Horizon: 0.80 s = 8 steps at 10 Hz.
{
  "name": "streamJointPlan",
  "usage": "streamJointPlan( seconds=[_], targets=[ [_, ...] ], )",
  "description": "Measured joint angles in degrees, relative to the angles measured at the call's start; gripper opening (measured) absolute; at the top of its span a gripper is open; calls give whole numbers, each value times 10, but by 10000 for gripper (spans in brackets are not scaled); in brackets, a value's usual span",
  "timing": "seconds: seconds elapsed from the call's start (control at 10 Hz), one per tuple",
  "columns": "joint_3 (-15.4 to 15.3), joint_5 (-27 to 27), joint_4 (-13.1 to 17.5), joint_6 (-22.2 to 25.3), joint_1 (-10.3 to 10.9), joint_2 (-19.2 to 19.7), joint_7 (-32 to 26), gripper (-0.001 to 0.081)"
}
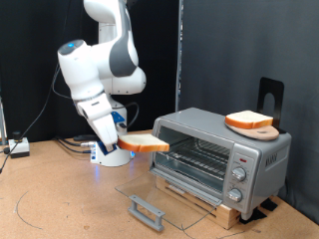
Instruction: Make a piece of toast with the oven
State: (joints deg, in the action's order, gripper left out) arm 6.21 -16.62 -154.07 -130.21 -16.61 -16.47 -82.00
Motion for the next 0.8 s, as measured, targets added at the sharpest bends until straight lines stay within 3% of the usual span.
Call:
streamJointPlan(
  seconds=[0.4,0.8],
  targets=[
    [-46,-44,-3,-70,53,41,0,395],
    [-105,-46,-3,-90,85,46,35,395]
  ],
)
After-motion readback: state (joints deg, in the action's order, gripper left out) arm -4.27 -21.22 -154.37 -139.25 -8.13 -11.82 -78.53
